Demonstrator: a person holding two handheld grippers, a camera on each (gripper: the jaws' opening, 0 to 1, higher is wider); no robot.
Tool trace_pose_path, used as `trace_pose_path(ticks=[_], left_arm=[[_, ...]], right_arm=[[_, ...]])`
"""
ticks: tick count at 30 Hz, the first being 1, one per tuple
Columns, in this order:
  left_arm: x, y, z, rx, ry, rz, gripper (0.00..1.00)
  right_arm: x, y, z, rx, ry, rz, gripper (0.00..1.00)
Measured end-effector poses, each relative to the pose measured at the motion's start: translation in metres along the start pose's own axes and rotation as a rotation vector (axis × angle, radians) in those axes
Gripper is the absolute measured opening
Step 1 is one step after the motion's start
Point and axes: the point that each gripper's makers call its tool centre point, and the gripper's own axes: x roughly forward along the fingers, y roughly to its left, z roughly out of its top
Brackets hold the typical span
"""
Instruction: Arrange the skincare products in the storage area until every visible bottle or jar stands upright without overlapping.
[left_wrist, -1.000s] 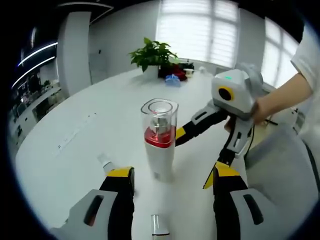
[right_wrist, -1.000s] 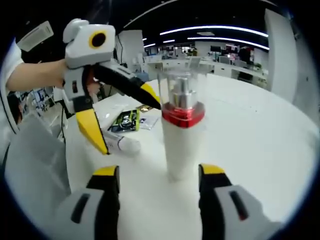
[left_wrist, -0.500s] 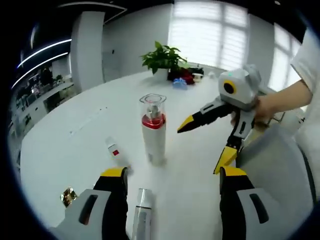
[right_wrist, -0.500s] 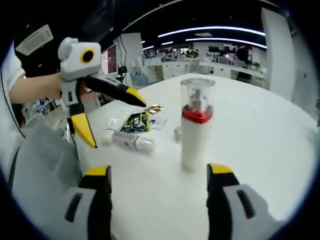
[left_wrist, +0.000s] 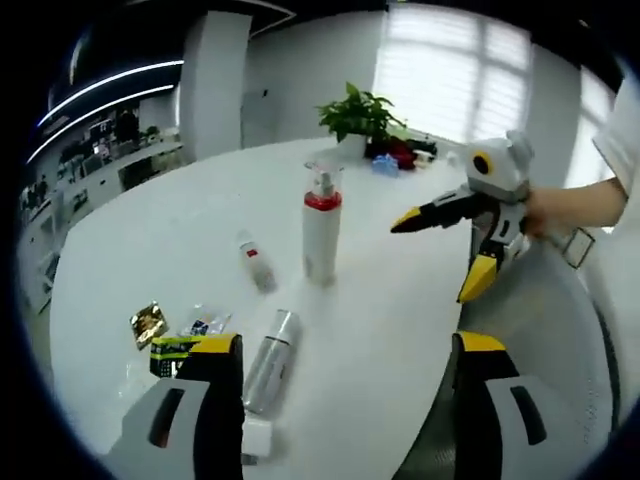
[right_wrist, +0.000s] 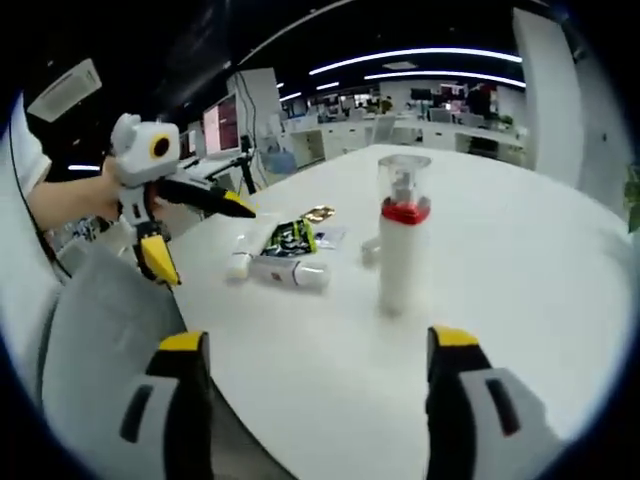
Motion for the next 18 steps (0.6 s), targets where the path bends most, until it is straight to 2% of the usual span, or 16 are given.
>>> trace_pose_path(ticks=[6, 13, 18], left_arm=[[-0.023, -0.002, -0.006, -0.060, -0.027, 0.056, 0.89], [-0.046, 0.001, -0.015, -0.084, -0.031, 0.123, 0.93], [-0.058, -0.002, -0.023, -0.111, -0.032, 0.141, 0.94]], right_arm=[[-0.012, 0.003, 0.004, 0.026, -0.024, -0.016, 0.96], [-0.025, 0.006, 0.006, 0.037, -0.036, -0.039, 1.00], [-0.030, 0.008, 0.003, 0.055, -0.040, -0.049, 1.00]])
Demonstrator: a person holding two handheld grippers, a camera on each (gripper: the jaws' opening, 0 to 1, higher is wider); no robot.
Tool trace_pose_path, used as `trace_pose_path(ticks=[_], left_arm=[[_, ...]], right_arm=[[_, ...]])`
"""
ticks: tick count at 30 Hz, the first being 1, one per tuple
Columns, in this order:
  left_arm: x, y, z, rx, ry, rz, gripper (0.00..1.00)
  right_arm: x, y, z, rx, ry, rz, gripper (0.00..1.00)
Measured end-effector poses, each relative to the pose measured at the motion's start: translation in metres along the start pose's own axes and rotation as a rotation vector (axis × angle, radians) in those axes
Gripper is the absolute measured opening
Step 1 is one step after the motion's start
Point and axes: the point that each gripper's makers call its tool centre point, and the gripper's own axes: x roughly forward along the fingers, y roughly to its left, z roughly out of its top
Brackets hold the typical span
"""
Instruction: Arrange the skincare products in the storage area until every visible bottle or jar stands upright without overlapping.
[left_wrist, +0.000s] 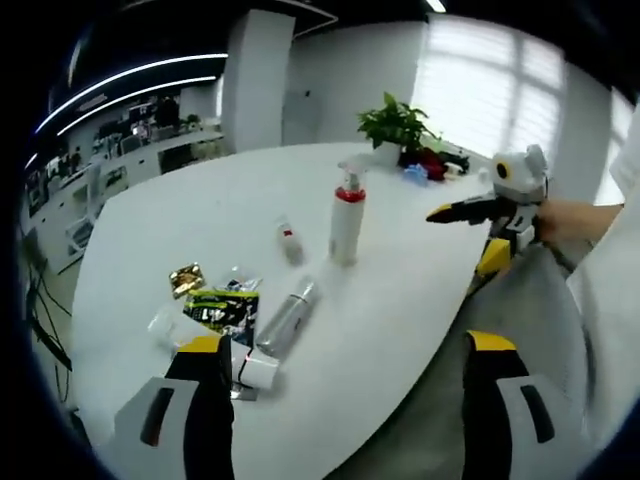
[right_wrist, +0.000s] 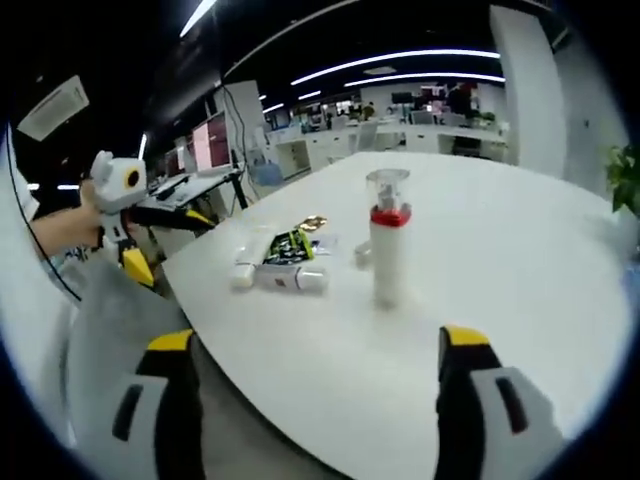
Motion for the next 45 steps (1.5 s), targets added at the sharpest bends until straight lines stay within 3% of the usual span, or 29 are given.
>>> trace_pose_path(ticks=[11, 24, 42, 45], left_arm=[[-0.014, 0.002, -0.014, -0.034, 0.010, 0.044, 0.97], [-0.005, 0.003, -0.012, -0.017, 0.034, 0.043, 0.97], [0.021, 0.024, -0.008, 0.053, 0.158, 0.036, 0.93], [0.032, 0.028, -0.010, 0.016, 0.201, 0.021, 0.93]], right_arm=[[-0.013, 0.002, 0.003, 0.025, -0.030, -0.019, 1.00], [-0.015, 0.000, 0.003, 0.032, -0.032, -0.027, 0.99], [-0.016, -0.008, 0.003, 0.065, -0.042, -0.039, 0.97], [-0.016, -0.009, 0.004, 0.072, -0.049, -0.039, 0.97]])
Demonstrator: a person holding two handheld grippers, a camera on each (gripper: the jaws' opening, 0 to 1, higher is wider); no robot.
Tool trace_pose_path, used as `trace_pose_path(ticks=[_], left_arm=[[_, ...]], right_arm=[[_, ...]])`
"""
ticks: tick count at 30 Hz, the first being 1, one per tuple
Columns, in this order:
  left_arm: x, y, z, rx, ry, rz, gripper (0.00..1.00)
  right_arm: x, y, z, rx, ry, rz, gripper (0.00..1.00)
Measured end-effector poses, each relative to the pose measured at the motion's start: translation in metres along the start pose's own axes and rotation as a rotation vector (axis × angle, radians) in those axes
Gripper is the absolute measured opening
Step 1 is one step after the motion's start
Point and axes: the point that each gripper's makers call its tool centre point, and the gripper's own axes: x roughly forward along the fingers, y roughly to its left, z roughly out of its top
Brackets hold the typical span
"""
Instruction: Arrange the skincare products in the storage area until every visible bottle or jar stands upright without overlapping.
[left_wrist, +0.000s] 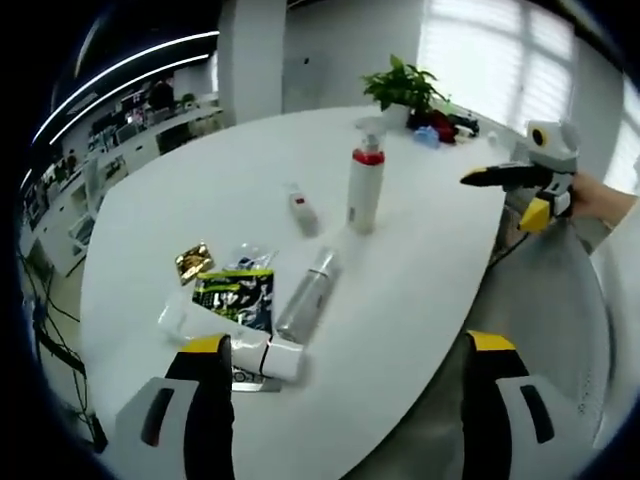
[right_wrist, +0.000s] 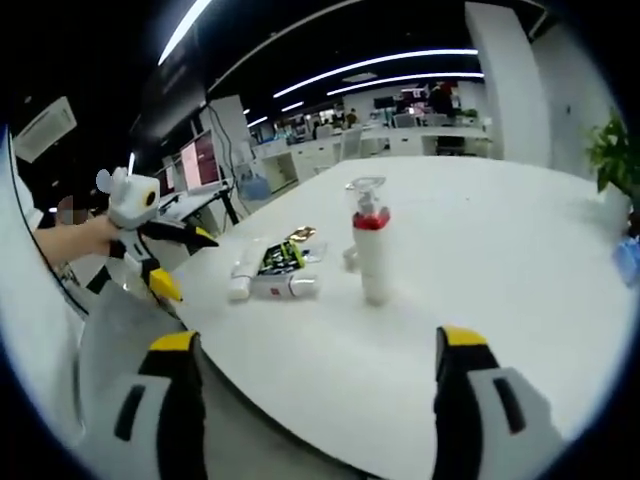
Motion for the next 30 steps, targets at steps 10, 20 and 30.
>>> trace_pose_path(ticks=[10, 20, 30], left_arm=[[0.035, 0.013, 0.007, 0.066, 0.103, -0.005, 0.84], [0.067, 0.022, 0.007, 0.193, 0.229, -0.033, 0.66], [0.096, 0.023, 0.005, 0.222, 0.348, -0.077, 0.48]], right_arm=[[0.001, -0.008, 0.001, 0.007, -0.003, -0.011, 0.96], [0.002, -0.012, -0.005, 0.023, 0.010, -0.022, 0.95], [0.002, -0.014, -0.010, 0.044, 0.017, -0.034, 0.95]])
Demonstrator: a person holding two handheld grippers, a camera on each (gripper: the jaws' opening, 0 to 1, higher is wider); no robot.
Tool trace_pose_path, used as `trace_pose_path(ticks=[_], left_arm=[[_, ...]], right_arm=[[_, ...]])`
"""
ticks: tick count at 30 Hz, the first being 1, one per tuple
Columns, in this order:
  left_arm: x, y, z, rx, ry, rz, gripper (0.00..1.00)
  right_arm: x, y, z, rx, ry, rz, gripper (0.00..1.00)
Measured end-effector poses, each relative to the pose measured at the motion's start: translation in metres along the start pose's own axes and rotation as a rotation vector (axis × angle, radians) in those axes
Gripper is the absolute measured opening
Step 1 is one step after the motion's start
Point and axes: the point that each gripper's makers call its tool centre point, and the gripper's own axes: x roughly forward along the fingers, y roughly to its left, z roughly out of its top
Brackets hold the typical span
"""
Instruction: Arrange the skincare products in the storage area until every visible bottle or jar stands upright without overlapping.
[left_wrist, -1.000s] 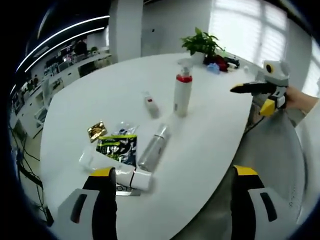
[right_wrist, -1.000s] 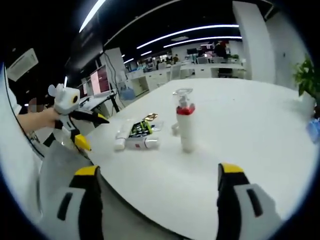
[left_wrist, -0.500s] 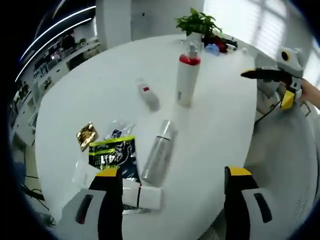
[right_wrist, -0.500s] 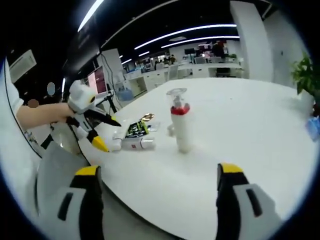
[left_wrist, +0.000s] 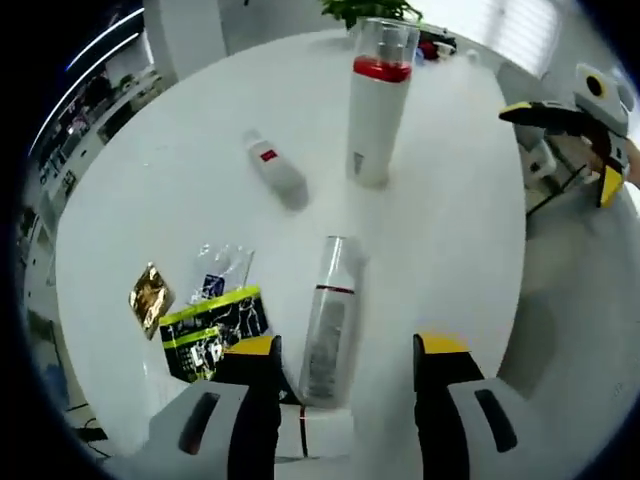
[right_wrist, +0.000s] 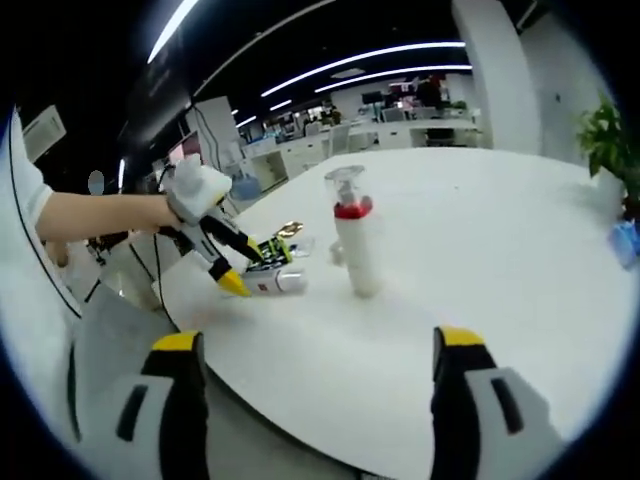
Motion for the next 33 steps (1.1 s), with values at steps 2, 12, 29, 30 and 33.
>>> trace_pose_path(ticks=[2, 12, 29, 30, 33], left_arm=[[0.006, 0.003, 0.000, 0.021, 0.023, 0.006, 0.46], [0.023, 0.009, 0.004, 0.116, 0.084, 0.024, 0.31], [0.029, 0.011, 0.003, 0.132, 0.097, 0.001, 0.17], [0.029, 0.011, 0.003, 0.127, 0.093, -0.001, 0.17], [0.027, 0.012, 0.004, 0.101, 0.073, -0.001, 0.17]], right_arm=[[0.000, -0.001, 0.000, 0.002, 0.000, -0.007, 0.95], [0.000, -0.005, 0.001, 0.018, -0.004, -0.024, 0.95], [0.004, -0.003, 0.002, 0.016, 0.003, -0.026, 0.94], [0.004, -0.003, 0.002, 0.015, 0.003, -0.025, 0.94], [0.004, -0.002, 0.003, 0.012, 0.004, -0.023, 0.94]])
